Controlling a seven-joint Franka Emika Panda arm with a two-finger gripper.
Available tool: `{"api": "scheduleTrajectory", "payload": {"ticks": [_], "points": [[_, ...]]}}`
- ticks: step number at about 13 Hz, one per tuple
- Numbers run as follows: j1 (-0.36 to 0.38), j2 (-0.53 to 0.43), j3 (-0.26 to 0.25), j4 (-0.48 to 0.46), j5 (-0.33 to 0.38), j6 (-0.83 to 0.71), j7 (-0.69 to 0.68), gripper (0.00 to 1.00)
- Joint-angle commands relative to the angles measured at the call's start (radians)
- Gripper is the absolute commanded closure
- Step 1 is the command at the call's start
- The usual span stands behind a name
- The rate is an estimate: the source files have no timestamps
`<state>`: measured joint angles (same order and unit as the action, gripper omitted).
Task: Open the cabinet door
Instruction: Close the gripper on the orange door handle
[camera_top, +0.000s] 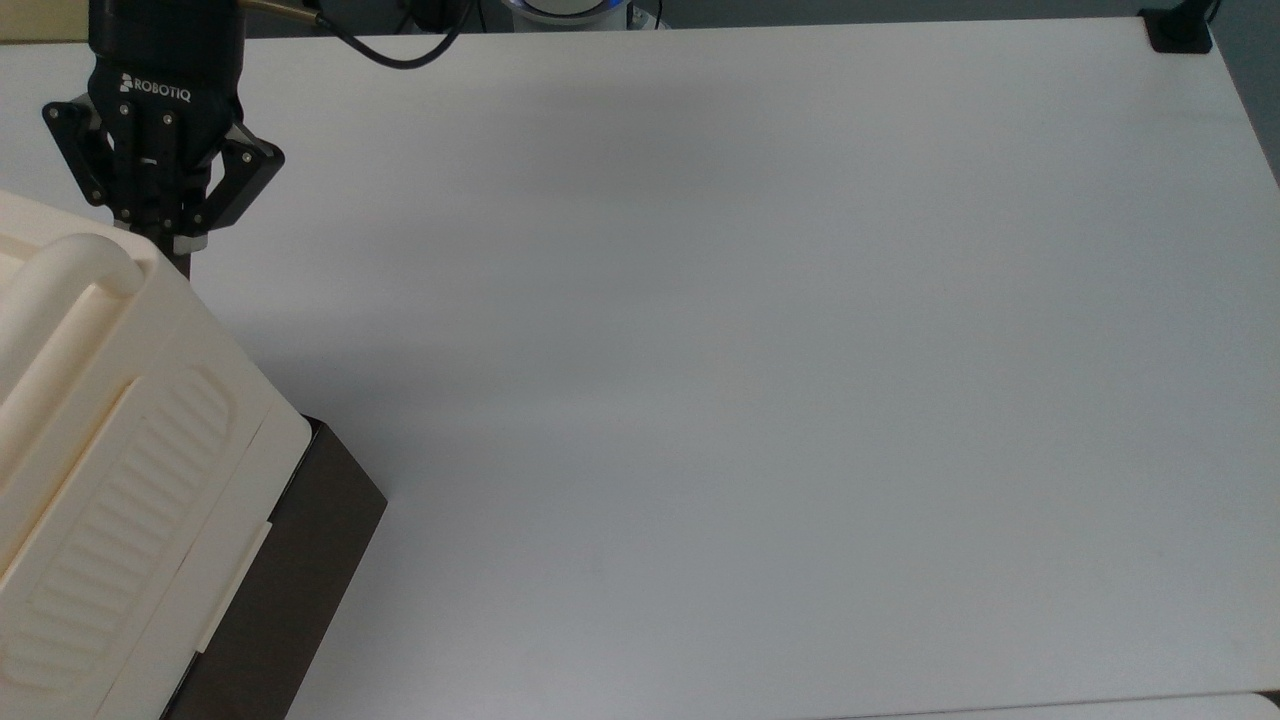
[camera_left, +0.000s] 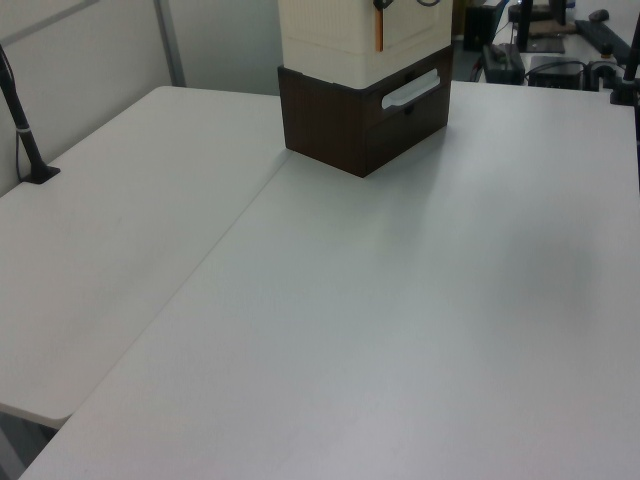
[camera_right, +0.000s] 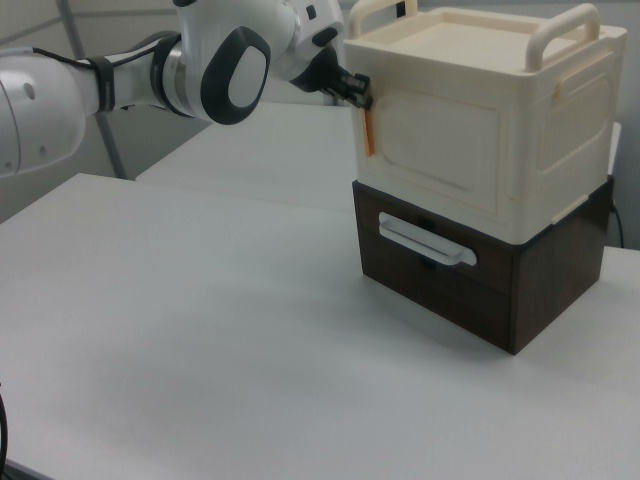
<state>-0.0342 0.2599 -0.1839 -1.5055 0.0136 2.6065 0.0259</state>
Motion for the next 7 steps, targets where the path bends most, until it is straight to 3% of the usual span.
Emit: {"api": "scheduleTrajectory", "payload": {"ticks": [1, 4, 7], "points": [[-0.009, 0.021, 0.001, 0.013, -0.015, 0.037, 0.009, 1.0], [-0.018, -0.014, 0.001, -0.01, -0.007, -0.023, -0.015, 1.0], [-0.021, -0.051, 0.001, -0.01, -0.014, -0.202, -0.018, 1.0]]}}
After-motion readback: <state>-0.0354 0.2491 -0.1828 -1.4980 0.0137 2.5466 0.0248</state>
